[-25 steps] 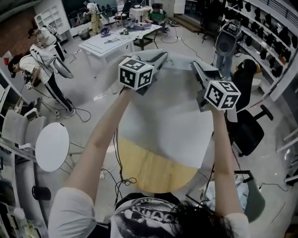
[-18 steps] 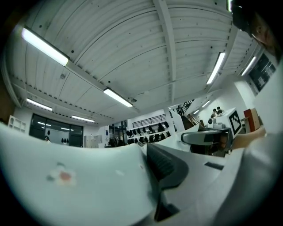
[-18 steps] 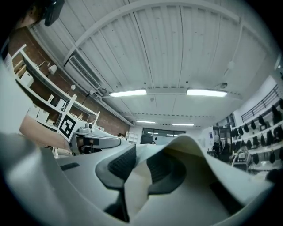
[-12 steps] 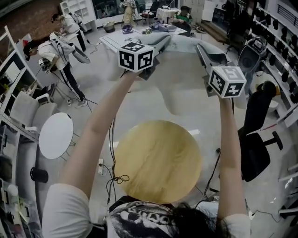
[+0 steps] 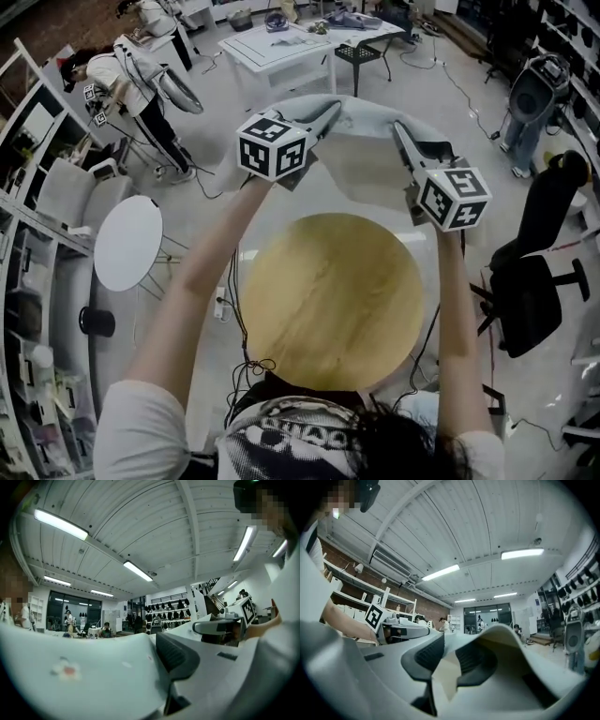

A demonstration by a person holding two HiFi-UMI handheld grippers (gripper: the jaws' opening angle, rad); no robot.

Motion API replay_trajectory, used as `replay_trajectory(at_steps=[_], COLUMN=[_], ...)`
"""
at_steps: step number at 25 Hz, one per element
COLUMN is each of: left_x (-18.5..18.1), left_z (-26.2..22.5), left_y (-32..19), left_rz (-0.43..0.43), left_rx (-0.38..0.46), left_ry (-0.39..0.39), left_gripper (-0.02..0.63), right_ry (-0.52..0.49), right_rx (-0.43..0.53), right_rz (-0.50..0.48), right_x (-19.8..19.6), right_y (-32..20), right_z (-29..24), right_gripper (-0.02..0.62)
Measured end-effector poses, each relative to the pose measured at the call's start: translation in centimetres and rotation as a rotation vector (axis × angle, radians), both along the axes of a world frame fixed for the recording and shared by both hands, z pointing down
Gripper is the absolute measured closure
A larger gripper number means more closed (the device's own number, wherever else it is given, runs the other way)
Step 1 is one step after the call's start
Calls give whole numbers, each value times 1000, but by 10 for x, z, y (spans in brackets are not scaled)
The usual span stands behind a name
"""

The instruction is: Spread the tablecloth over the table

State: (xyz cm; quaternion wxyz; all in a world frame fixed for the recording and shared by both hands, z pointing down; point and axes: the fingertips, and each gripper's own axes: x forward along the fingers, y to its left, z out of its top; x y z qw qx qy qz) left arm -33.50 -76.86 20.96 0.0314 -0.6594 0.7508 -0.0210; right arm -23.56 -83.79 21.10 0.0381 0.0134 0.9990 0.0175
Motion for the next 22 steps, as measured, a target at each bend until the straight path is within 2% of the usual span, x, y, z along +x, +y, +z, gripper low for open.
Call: replay_trajectory(at_steps=[3, 7, 12, 15, 22], left_x=[12, 33, 61, 88, 152], left_z=[32, 64, 83, 97, 128], left_y=[20, 55, 107, 138, 203], left_rz=[-6, -18, -20, -10, 33], left_rx=[-41, -78, -86, -85, -93], left_ry=[47, 85, 141, 176, 258], left_gripper=[532, 532, 532, 532, 532], right_ry=[36, 71, 96, 100, 83], right_rx=[-37, -35, -60, -119, -319], right_rz=[-14, -18, -16, -8, -3], right_x=[11, 32, 63, 91, 161], right_y=[18, 55, 107, 138, 203], right_z=[32, 58, 74, 87, 122], right_gripper=[517, 517, 517, 520, 537])
